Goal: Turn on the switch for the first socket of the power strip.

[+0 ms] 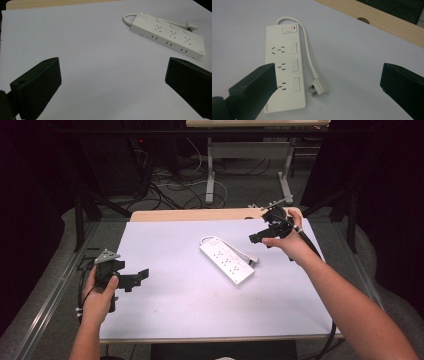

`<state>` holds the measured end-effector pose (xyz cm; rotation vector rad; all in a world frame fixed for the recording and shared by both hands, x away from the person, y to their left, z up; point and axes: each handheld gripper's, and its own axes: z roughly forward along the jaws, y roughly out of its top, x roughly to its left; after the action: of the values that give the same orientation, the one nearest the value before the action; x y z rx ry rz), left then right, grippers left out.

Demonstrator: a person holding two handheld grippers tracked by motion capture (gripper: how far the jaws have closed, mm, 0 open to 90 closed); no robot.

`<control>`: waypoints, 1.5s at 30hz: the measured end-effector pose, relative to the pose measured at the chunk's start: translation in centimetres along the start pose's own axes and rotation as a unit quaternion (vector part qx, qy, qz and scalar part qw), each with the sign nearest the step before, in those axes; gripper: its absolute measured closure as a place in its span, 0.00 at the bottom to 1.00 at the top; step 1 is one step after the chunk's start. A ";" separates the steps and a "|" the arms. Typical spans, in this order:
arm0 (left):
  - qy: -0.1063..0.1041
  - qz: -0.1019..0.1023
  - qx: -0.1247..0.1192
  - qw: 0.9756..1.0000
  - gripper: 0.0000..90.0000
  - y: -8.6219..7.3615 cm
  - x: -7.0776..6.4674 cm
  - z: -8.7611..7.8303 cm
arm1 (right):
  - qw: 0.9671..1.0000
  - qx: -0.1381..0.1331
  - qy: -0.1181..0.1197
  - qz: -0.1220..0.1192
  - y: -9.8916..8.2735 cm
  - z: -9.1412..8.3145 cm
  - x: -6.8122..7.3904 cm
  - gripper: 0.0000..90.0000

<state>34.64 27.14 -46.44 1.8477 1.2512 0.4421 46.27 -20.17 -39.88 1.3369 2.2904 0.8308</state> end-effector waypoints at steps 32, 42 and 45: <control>0.000 -0.008 0.001 1.000 0.00 -0.1 0.3 -0.3 | 0.999 0.022 0.025 -0.003 3.9 6.2 3.8 0.23; 0.000 -0.009 -0.001 1.000 0.00 -0.2 0.4 -0.1 | 0.998 0.026 0.051 0.022 4.2 8.1 3.9 0.41; -0.001 -0.010 0.000 1.000 0.00 -0.2 0.4 -0.1 | 0.998 0.023 0.048 0.032 4.2 8.6 3.9 0.44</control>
<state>34.60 27.56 -46.64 1.8330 1.2676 0.4304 52.10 -12.55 -43.78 1.4252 2.3636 0.8865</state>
